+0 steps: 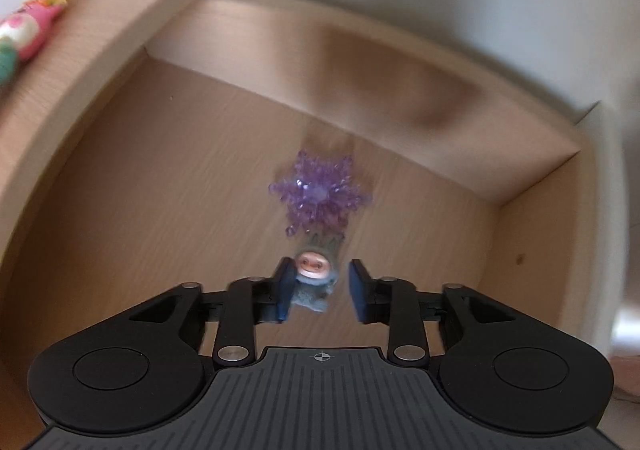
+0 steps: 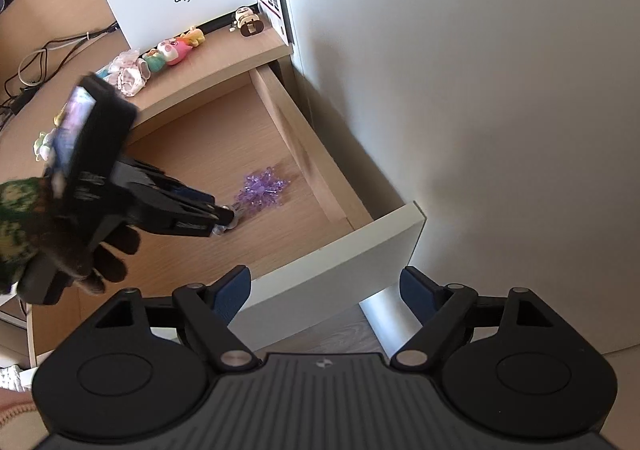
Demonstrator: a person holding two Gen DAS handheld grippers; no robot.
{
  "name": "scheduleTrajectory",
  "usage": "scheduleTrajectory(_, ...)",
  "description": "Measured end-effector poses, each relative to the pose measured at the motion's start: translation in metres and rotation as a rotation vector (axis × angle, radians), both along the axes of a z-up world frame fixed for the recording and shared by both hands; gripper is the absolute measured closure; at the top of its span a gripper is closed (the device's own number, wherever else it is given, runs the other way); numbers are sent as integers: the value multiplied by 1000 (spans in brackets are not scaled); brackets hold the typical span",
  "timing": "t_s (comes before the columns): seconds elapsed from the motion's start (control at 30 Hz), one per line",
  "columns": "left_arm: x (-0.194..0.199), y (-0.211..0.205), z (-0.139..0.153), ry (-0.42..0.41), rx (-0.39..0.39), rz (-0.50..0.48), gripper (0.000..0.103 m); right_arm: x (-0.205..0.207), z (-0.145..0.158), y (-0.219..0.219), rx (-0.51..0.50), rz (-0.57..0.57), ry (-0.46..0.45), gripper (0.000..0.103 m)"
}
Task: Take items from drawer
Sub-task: 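Reach into the drawer and grasp the grey bunny keychain with the left gripper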
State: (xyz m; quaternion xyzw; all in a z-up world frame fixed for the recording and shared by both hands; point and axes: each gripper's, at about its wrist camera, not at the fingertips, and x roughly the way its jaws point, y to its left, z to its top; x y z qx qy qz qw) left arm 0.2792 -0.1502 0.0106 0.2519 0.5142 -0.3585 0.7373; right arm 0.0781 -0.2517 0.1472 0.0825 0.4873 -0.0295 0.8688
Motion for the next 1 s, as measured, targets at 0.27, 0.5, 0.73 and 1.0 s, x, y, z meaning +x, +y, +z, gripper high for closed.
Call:
scheduleTrajectory(0.27, 11, 15, -12, 65, -47, 146, 73, 6, -6, -6, 5, -18, 17, 19)
scheduleTrajectory(0.5, -4, 92, 18, 229, -212, 397, 73, 39, -6, 10, 20, 61, 4, 19)
scheduleTrajectory(0.73, -46, 183, 58, 203, -376, 728, 73, 110, -25, 48, 143, 153, 84, 19)
scheduleTrajectory(1.0, -82, 262, 113, 34, -453, 1001, 73, 187, -71, 89, 173, 41, 228, 19)
